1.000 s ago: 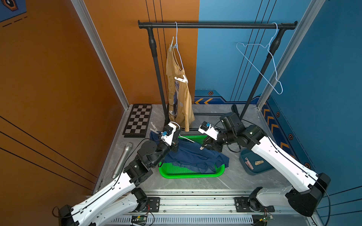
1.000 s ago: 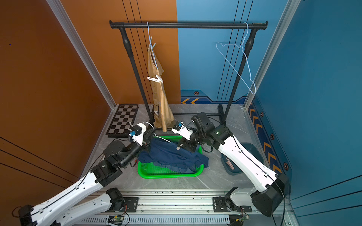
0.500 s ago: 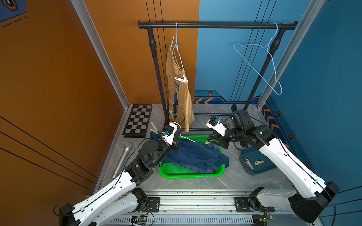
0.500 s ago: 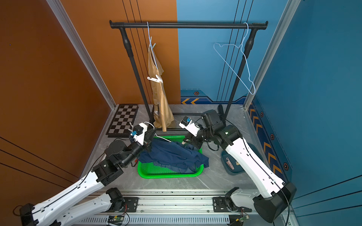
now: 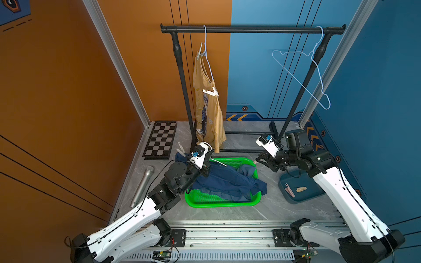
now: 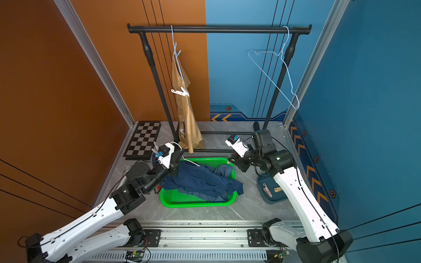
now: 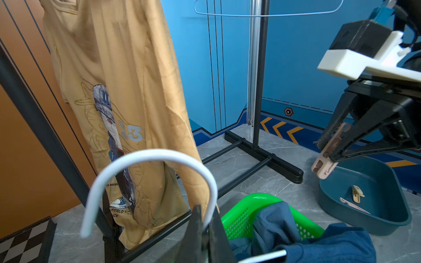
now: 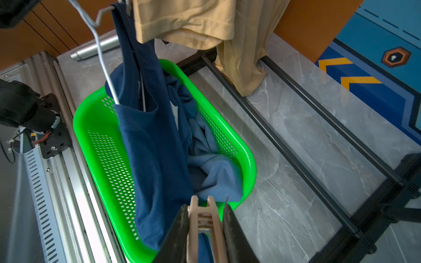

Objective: Remove the clothespins securing t-shirts to the hanger
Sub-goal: Place the clothespin in the storage box.

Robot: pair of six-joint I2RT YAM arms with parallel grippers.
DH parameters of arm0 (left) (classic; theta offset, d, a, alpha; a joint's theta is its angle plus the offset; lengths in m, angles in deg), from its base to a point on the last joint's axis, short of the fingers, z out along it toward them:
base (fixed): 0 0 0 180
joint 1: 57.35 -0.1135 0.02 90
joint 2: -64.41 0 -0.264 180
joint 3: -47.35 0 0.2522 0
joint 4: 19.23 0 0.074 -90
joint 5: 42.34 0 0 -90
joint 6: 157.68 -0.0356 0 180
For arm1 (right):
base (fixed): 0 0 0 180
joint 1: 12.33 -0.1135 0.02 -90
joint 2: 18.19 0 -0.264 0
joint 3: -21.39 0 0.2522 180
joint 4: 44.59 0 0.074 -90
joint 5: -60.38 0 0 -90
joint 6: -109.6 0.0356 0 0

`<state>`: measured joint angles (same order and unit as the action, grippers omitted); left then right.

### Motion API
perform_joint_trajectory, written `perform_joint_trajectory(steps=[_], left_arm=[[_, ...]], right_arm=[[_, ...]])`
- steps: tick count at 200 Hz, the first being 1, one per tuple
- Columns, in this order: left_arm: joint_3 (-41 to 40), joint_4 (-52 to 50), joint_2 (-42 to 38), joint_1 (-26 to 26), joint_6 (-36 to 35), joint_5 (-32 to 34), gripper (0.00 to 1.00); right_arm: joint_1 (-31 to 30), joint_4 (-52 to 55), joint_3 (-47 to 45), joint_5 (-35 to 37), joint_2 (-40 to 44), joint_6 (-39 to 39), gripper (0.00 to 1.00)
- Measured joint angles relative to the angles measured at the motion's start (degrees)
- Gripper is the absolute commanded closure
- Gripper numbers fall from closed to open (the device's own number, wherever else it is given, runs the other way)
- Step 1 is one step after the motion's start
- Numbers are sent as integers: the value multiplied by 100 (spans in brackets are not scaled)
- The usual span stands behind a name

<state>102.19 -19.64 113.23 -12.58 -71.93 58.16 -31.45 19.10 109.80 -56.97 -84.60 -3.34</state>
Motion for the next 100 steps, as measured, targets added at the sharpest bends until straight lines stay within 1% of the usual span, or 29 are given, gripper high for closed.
perform_joint_trajectory(steps=[73,100], left_arm=[[0,70,22,0,2,-2,100],[-20,155,46,0,2,-4,100]], right_arm=[[927,26,-435,573,22,-275,74],[1165,24,-629,835,22,-345,74]])
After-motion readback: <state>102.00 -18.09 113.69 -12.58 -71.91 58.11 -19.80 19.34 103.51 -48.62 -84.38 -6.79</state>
